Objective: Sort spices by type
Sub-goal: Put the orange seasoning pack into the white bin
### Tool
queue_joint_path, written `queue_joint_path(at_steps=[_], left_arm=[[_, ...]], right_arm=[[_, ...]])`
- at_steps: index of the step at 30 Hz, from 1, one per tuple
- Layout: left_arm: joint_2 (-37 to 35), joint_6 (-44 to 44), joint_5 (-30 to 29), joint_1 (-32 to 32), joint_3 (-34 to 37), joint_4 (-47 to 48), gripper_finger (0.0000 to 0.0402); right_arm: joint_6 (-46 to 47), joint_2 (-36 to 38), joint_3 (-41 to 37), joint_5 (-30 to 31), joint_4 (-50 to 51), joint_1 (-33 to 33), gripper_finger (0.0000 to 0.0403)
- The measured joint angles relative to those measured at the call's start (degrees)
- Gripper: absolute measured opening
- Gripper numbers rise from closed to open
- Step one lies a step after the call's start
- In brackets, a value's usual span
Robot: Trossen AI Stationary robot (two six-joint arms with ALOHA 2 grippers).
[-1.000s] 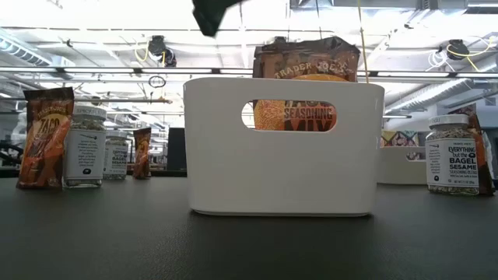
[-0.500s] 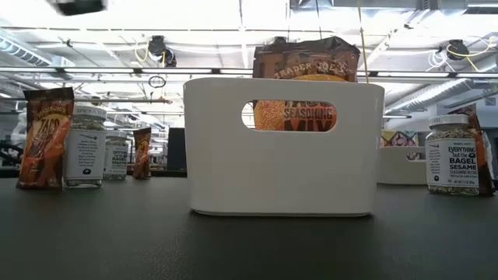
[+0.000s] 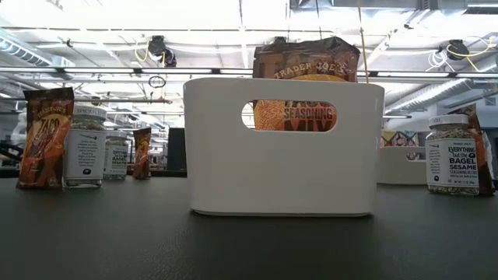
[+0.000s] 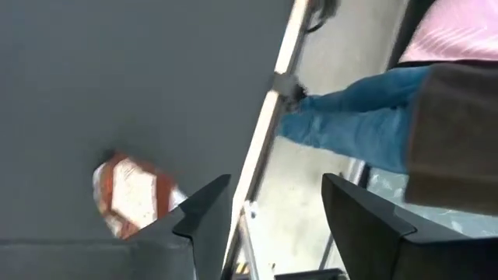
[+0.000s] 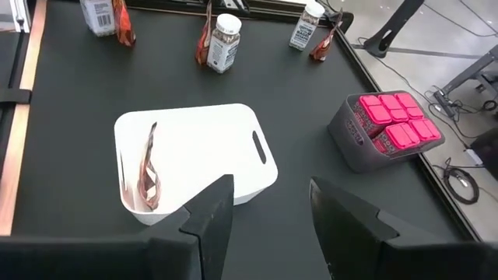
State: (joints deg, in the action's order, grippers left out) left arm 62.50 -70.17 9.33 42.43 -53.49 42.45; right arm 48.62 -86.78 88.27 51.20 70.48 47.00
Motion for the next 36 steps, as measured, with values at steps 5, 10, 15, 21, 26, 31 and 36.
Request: queue_joint_path(at_steps=[5, 10, 15, 21, 26, 31, 36], left_arm=[[0.5, 0.0, -1.0, 2.4, 0.0, 2.2, 0.0198], [2.9, 1.3, -1.2, 4.2, 0.0, 2.7, 0.0198], [6.0, 3.7, -2.7, 5.0, 0.0, 5.4, 0.0198], [8.8, 7.4, -3.1, 5.0, 0.0, 5.7, 0.0198], [10.2, 8.0, -2.7, 5.0, 0.0, 8.9, 0.0198], [10.4, 7.6, -2.3, 5.0, 0.0, 11.0, 0.0196], [10.4, 7.5, -1.9, 5.0, 0.0, 11.0, 0.0148]], right_arm=[[-0.7, 0.0, 0.0, 0.0, 0.0, 0.0, 0.0164], [-1.1, 0.0, 0.0, 0.0, 0.0, 0.0, 0.0164], [-1.3, 0.0, 0.0, 0.0, 0.0, 0.0, 0.0164], [-1.6, 0.0, 0.0, 0.0, 0.0, 0.0, 0.0164], [-1.5, 0.0, 0.0, 0.0, 0.1, 0.0, 0.0164], [-1.5, 0.0, 0.0, 0.0, 0.0, 0.0, 0.0164], [-1.3, 0.0, 0.0, 0.0, 0.0, 0.0, 0.0164]])
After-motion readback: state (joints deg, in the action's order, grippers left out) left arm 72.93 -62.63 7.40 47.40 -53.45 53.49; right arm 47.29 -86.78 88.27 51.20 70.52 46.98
